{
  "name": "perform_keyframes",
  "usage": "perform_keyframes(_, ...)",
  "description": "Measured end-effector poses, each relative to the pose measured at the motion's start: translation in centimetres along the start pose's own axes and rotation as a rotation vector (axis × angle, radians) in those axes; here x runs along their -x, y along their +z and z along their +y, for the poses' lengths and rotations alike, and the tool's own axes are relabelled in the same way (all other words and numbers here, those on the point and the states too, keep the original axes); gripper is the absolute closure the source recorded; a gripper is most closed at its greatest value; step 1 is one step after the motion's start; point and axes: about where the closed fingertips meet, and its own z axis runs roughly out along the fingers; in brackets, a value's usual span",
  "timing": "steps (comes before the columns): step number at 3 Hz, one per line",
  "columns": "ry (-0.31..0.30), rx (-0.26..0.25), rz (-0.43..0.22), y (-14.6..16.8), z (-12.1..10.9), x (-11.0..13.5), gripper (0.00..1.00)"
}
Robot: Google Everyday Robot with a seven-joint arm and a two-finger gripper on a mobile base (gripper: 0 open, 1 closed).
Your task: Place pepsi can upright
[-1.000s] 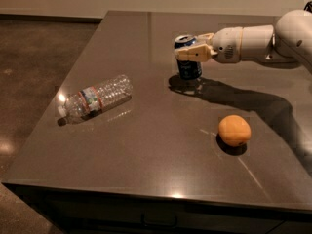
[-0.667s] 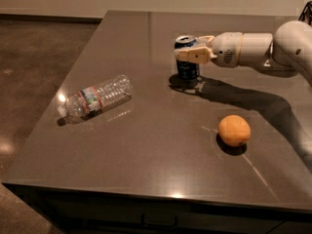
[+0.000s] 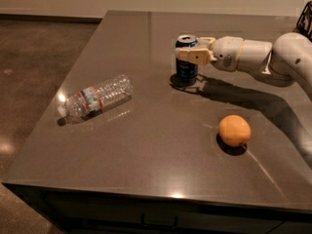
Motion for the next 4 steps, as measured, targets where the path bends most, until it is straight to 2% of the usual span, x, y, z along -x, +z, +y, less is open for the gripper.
perform_keyframes(3,-0.015,0.028,-0.015,0.19,0.11,-0.69,0.12)
perform_keyframes(4,-0.015,0.033,-0.015,0.44,0.25,-0.67,0.00)
